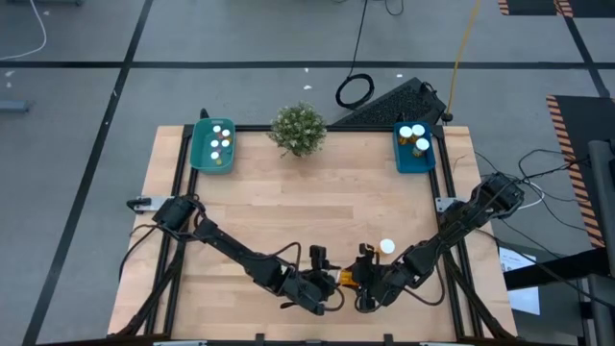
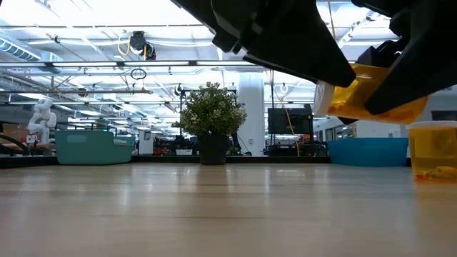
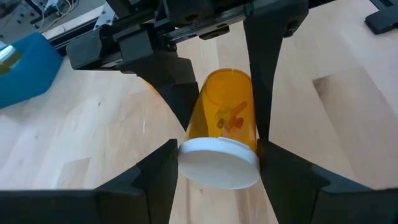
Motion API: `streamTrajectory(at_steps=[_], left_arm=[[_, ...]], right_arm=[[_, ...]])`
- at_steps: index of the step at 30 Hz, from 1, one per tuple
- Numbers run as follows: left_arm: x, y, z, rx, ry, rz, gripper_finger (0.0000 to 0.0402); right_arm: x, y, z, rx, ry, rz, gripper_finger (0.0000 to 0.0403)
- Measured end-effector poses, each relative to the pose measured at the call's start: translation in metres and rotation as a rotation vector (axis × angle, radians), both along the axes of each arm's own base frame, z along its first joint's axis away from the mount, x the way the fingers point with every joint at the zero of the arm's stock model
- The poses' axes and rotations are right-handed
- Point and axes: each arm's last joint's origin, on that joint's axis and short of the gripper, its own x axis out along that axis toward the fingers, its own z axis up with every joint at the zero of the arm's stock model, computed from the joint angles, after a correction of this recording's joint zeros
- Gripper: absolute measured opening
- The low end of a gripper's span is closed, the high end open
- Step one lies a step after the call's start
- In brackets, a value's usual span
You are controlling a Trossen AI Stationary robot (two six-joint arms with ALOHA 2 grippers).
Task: Pick and place medicine bottles into bin by pill shape (circle, oval)
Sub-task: Put the big orange pill bottle into the blue bin
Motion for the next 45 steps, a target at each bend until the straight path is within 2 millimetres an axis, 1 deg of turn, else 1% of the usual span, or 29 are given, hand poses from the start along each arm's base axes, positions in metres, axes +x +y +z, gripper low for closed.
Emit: streamTrajectory(at_steps=[6,9,11,15,18,21,23,27,33,37,39,42,45], left_arm=[[-0.001,-0.001,0.0,0.007,-0.003,0.001,0.0214],[-0.005,-0.003,0.009,0.006,-0.006,-0.009,0.0245],[-0.009,-0.006,0.024,-0.009,-0.045,-0.009,0.0279],[-0.026,-0.009,0.058,0.045,-0.107,0.065,0.0352],[-0.043,-0.006,0.074,0.108,-0.107,0.16,0.0382],[-0.056,0.001,0.087,0.106,-0.114,0.263,0.0381],[-0.058,0.004,0.09,0.065,-0.129,0.303,0.0371],[-0.06,-0.003,0.082,0.045,-0.14,0.291,0.0349],[-0.062,-0.014,0.068,-0.041,-0.284,0.239,0.0336],[-0.064,-0.024,0.078,-0.153,-0.495,0.185,0.0335],[-0.067,-0.026,0.082,-0.208,-0.586,0.143,0.0335],[-0.071,-0.024,0.086,-0.251,-0.684,0.085,0.0335],[-0.073,-0.024,0.09,-0.27,-0.745,0.035,0.0335]], right_arm=[[0.001,-0.001,0.0,-0.013,0.001,0.016,0.0176],[0.0,-0.001,0.003,-0.027,-0.001,0.04,0.0177],[-0.001,-0.001,0.008,-0.029,-0.013,0.052,0.0176],[-0.004,-0.004,0.022,-0.069,-0.051,0.104,0.0177],[-0.005,-0.006,0.037,-0.109,-0.116,0.152,0.0177],[-0.003,-0.008,0.054,-0.157,-0.221,0.184,0.0177],[0.0,-0.01,0.067,-0.178,-0.305,0.208,0.0177],[0.003,-0.013,0.085,-0.221,-0.438,0.234,0.0177],[0.007,-0.019,0.109,-0.251,-0.608,0.219,0.0178],[0.009,-0.022,0.116,-0.23,-0.673,0.195,0.0178],[0.01,-0.022,0.118,-0.219,-0.693,0.19,0.0178],[0.007,-0.018,0.122,-0.195,-0.728,0.192,0.0178],[0.005,-0.014,0.125,-0.17,-0.76,0.196,0.0178]])
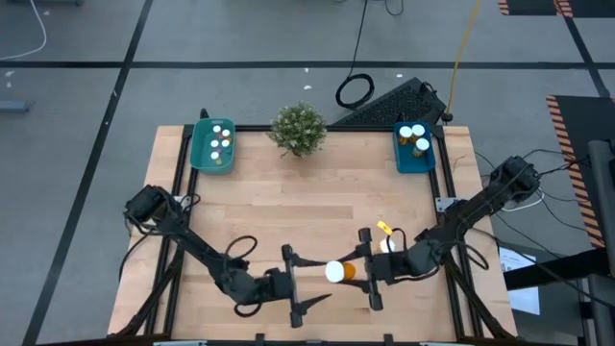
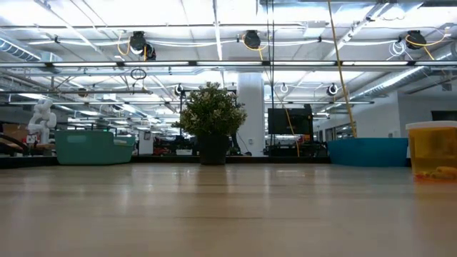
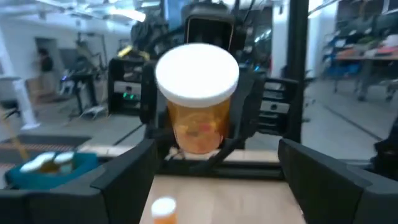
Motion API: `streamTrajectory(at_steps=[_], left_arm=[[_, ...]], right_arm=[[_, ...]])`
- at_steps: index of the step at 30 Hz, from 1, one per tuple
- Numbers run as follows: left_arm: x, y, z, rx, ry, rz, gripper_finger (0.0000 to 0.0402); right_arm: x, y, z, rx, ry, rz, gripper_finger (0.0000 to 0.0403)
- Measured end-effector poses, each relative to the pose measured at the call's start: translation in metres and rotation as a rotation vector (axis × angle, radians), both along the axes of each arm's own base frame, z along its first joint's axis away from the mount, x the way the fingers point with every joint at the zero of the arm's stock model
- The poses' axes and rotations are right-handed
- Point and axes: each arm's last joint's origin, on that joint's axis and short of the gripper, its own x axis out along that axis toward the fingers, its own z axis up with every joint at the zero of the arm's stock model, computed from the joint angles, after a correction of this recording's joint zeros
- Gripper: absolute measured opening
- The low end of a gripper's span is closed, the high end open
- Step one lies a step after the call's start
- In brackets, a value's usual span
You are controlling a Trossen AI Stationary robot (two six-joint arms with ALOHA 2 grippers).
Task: Pick and place medicine bottles into bin by pill shape (circle, oval)
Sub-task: Put the big orange pill bottle into the blue bin
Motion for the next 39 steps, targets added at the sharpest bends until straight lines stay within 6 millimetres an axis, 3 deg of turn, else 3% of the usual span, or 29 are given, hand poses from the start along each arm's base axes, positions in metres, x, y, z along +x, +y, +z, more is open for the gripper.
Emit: streamTrajectory(at_steps=[16,26,39], left_arm=[[0.014,0.019,0.007,0.074,-0.059,-0.047,0.0336],[0.015,0.022,0.011,0.066,-0.103,-0.043,0.0394],[0.016,0.024,0.011,0.118,-0.077,0.014,0.0397]], right_arm=[[0.007,-0.001,-0.003,0.001,-0.038,-0.05,0.0178],[0.006,-0.001,0.001,-0.039,-0.082,-0.059,0.0178],[0.003,0.002,0.003,-0.119,-0.111,-0.058,0.0178]])
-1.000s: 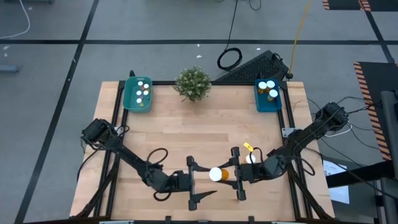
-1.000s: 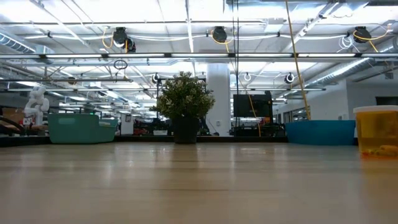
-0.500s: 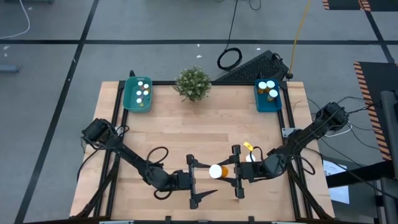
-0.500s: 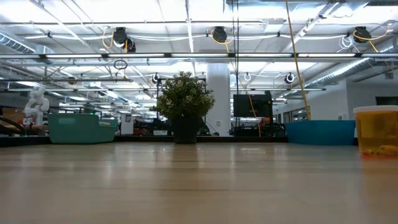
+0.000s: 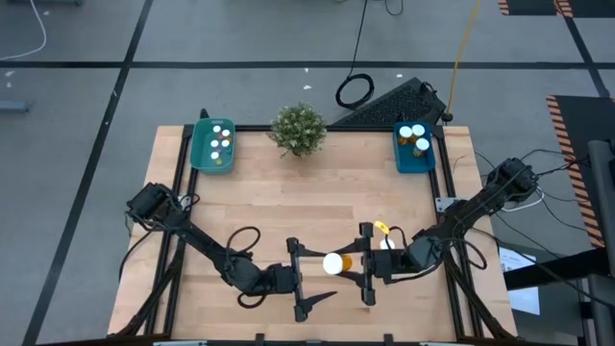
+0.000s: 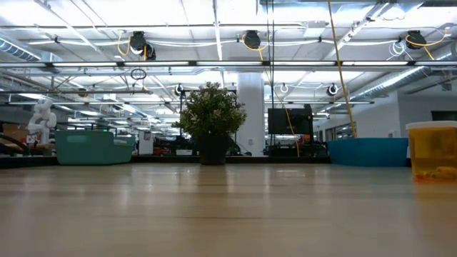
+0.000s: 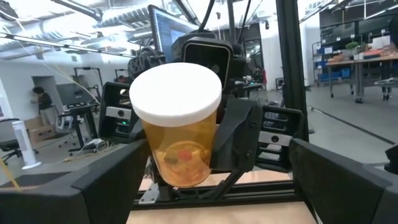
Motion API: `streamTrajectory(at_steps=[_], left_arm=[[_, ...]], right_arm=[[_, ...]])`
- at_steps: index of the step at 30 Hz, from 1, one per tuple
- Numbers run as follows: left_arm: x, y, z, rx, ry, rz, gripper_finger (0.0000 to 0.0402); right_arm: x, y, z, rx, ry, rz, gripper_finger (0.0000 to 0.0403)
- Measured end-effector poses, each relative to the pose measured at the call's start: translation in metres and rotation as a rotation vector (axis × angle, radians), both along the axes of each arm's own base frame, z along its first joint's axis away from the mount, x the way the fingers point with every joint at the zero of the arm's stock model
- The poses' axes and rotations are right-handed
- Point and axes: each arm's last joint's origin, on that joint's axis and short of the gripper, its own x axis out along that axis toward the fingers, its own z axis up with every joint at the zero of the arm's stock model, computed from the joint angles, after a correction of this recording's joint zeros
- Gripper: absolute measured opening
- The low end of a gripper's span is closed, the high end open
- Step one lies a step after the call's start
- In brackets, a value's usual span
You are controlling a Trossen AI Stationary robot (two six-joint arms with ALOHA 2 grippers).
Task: Pick and place medicine bottles into bin by pill shape (circle, oval)
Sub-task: Put the big orange pill bottle into the blue bin
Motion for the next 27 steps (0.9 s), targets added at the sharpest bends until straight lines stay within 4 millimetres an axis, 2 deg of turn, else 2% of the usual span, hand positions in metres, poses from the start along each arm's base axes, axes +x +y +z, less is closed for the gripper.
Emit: streamTrajectory(at_steps=[4,13,18,27], left_arm=[[0.0,0.0,0.0,0.015,0.006,0.017,0.0397],[0.001,0.006,-0.005,0.098,0.098,0.197,0.0397],[0.001,0.004,-0.004,0.059,0.071,0.107,0.0397],[0.013,0.014,0.004,-0.151,0.001,-0.087,0.0397]], right_arm=[[0.0,0.0,0.001,0.004,-0.006,0.01,0.0178],[-0.003,0.004,0.007,0.102,-0.054,0.076,0.0178],[-0.006,0.003,0.014,0.188,-0.107,0.078,0.0178],[-0.002,-0.002,0.015,0.355,-0.096,0.074,0.0178]])
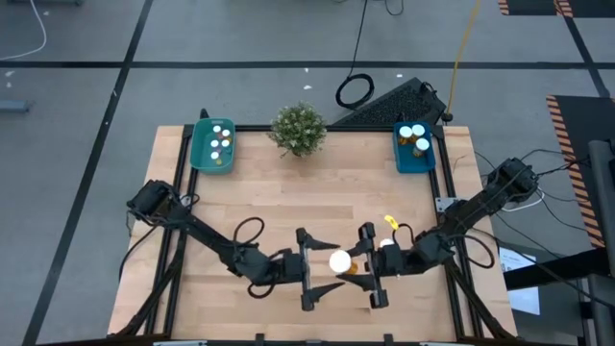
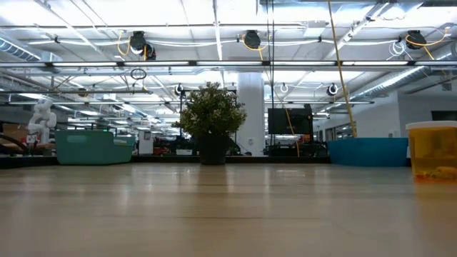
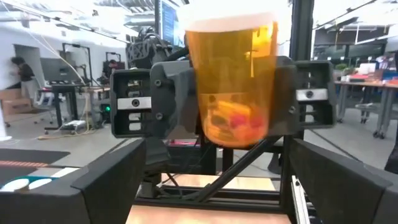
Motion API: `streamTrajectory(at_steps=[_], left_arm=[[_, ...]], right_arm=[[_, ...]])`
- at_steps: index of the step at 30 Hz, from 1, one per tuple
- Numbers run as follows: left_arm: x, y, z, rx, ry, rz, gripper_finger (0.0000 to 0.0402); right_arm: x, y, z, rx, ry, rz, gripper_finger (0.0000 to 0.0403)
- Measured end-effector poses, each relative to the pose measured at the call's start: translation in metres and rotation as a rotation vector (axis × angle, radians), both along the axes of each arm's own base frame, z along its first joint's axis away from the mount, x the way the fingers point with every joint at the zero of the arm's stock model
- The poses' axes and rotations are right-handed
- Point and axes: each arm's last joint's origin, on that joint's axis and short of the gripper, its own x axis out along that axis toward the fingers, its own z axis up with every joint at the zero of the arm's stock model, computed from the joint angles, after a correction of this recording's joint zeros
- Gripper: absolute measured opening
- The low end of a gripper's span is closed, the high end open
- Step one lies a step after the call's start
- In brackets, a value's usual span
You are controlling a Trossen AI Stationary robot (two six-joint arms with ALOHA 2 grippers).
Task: Pick and place medicine bottles into bin by pill shape (circle, oval)
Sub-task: Put the big orange pill bottle into the blue bin
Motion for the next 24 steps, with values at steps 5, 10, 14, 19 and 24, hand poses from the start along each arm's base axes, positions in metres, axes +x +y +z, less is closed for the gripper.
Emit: streamTrajectory(at_steps=[5,10,14,19,24], left_arm=[[0.0,0.0,0.0,0.0,0.0,-0.006,0.0397],[-0.011,-0.006,0.011,0.083,0.027,0.055,0.0397],[-0.026,-0.005,0.028,0.095,0.089,0.061,0.0397],[-0.034,0.001,0.042,0.037,0.118,0.031,0.0397],[-0.03,0.003,0.039,0.001,0.115,-0.023,0.0397]], right_arm=[[0.001,0.0,-0.002,-0.017,0.022,-0.002,0.0178],[0.001,0.0,-0.005,-0.038,0.047,-0.007,0.0178],[0.002,0.001,-0.006,-0.043,0.055,-0.008,0.0178],[0.002,0.0,-0.006,-0.039,0.058,-0.009,0.0178],[0.003,-0.002,-0.006,-0.04,0.058,-0.015,0.0178]])
